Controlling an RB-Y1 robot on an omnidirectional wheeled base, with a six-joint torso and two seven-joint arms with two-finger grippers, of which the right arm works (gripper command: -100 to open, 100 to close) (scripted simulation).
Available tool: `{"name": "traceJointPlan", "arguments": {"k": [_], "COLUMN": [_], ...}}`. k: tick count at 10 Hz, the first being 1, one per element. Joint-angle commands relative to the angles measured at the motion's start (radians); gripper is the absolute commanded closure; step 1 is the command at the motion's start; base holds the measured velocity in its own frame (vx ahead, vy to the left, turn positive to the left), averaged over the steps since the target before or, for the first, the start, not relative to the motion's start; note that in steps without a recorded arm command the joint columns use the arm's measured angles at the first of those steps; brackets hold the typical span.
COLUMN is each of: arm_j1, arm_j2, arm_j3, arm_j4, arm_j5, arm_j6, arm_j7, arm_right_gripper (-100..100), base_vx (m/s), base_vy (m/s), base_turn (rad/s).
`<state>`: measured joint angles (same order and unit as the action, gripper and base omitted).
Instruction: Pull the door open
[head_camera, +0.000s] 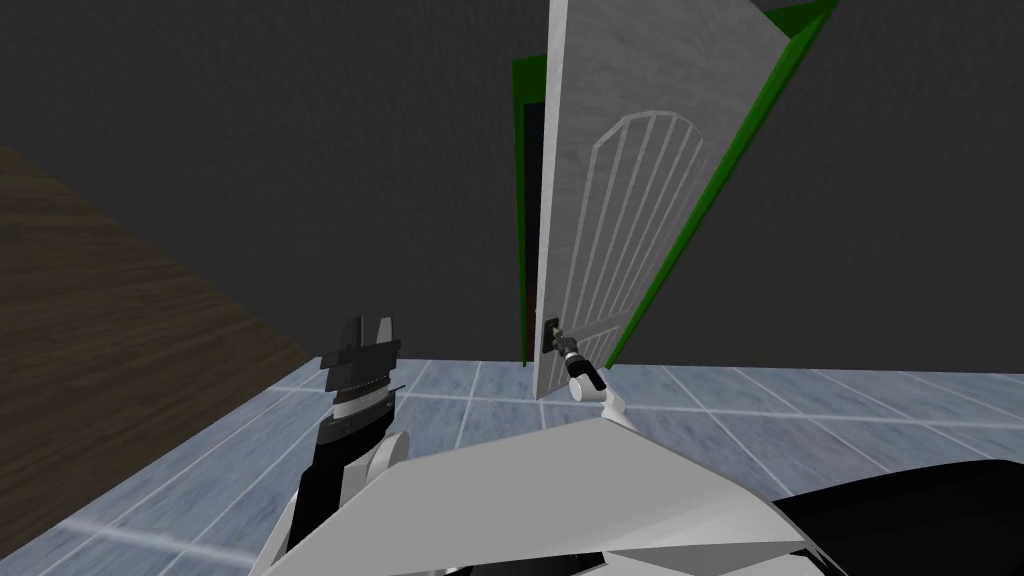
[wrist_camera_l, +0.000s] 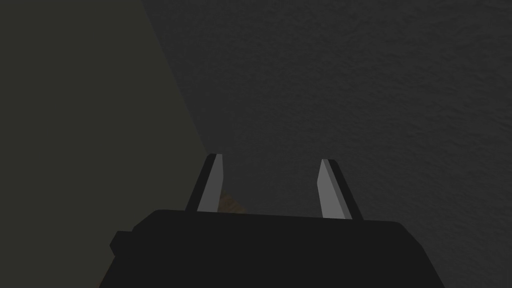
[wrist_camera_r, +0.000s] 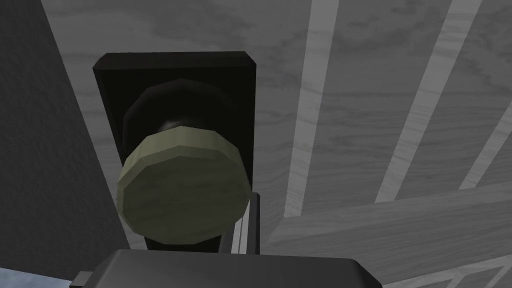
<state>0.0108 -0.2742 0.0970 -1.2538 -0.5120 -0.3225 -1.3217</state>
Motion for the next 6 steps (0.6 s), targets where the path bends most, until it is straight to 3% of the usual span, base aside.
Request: {"name": "traceJointPlan", "arguments": {"k": [1,5,6], "arm_j1": [0.000,-0.028,-0.028], "arm_j2": [0.000,-0.033,-0.033], "arm_j3": [0.000,-0.032,-0.032], "arm_j4": [0.000,-0.033,-0.033], "arm_j5": [0.000,-0.029,-0.029], "arm_j6": [0.000,0.115,0.115], "arm_j7": [0.000,-0.023,-0.023], "arm_right_gripper": [-100,-100,-100], "base_vx": [0.001,0.000,-0.001], "base_vy": [-0.031,0.027,0.050], "base_turn": [-0.041,-0.065,-0.010]}}
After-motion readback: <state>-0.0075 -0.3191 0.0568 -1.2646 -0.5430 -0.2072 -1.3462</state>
